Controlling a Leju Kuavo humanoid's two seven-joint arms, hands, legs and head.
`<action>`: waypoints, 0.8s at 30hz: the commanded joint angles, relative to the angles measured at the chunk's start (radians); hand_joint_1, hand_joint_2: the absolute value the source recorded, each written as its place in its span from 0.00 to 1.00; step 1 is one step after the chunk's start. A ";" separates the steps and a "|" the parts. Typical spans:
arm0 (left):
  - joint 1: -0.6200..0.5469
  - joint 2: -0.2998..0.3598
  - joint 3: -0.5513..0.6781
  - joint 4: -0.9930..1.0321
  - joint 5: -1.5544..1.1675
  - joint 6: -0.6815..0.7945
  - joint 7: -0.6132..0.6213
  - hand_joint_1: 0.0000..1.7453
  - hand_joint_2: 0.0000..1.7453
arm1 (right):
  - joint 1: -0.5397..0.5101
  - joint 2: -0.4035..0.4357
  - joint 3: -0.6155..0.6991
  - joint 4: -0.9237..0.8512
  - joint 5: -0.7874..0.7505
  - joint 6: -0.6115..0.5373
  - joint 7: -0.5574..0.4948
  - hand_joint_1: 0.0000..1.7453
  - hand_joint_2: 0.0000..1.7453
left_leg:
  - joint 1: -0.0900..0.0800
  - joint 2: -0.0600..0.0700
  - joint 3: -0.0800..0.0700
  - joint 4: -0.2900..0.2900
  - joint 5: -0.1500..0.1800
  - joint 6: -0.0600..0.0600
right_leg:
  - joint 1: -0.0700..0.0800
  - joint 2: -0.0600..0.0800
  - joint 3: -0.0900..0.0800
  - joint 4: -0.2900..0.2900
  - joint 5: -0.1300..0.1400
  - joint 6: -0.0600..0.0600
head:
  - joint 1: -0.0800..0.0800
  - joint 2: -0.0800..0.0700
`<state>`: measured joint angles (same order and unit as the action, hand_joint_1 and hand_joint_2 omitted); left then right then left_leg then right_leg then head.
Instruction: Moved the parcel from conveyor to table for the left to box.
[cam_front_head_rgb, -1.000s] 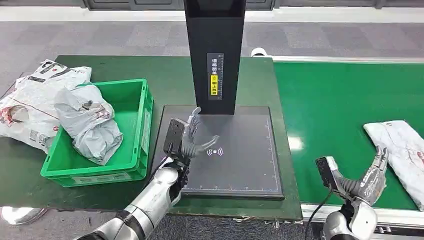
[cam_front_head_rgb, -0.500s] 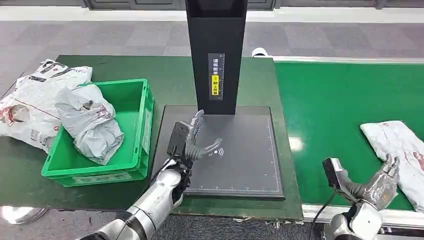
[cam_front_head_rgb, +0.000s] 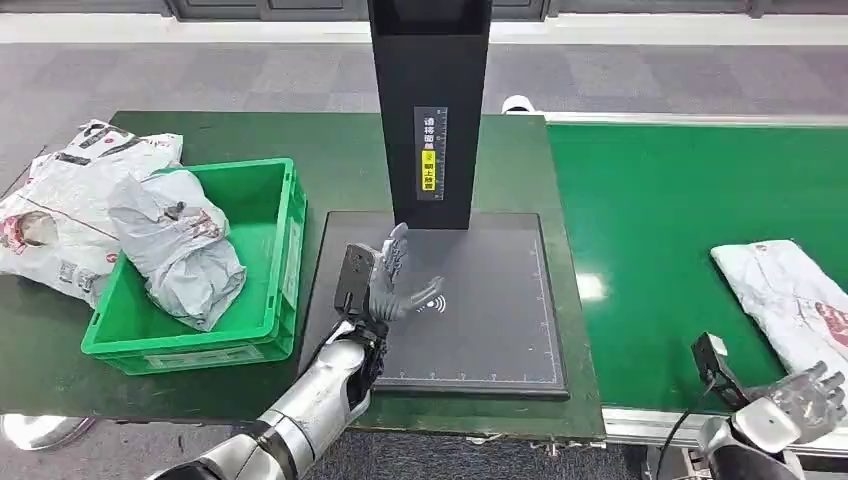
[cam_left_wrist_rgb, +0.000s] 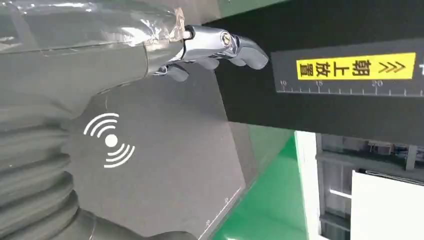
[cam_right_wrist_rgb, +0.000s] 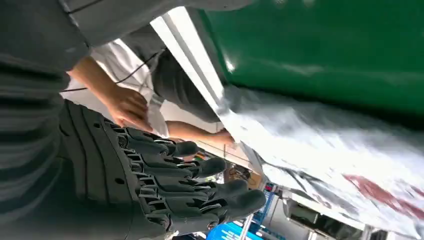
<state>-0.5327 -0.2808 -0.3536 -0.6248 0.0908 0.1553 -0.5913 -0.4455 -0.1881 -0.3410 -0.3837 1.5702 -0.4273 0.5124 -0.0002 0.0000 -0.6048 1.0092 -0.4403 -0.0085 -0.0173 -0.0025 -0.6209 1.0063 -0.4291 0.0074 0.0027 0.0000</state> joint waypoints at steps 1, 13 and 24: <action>-0.033 0.022 0.039 0.063 -0.001 0.011 -0.006 0.00 1.00 | -0.069 -0.013 0.086 0.127 -0.007 0.008 0.031 0.00 1.00 | 0.001 0.001 0.003 -0.001 -0.001 0.000 | 0.001 0.001 0.003 -0.002 0.000 -0.001 | 0.000 0.000; -0.018 0.037 0.073 0.047 0.013 0.015 -0.005 0.00 1.00 | -0.057 -0.013 0.069 0.120 -0.014 0.052 0.047 0.00 1.00 | 0.000 0.000 0.001 -0.001 -0.001 0.000 | 0.000 -0.001 0.001 -0.001 0.000 0.000 | 0.000 0.000; -0.014 0.040 0.087 0.038 0.015 0.021 -0.001 0.00 1.00 | -0.061 0.002 0.073 0.112 -0.006 0.046 0.053 0.00 1.00 | 0.001 0.001 0.003 -0.001 -0.001 0.000 | 0.001 0.000 0.004 -0.002 0.000 0.000 | 0.000 0.000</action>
<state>-0.5296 -0.2606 -0.3048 -0.6134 0.1053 0.1736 -0.5982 -0.4727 -0.2003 -0.3204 -0.3140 1.5625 -0.3803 0.5684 -0.0001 -0.0021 -0.6058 1.0092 -0.4401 -0.0076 -0.0179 -0.0050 -0.6205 1.0063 -0.4295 0.0079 0.0031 0.0000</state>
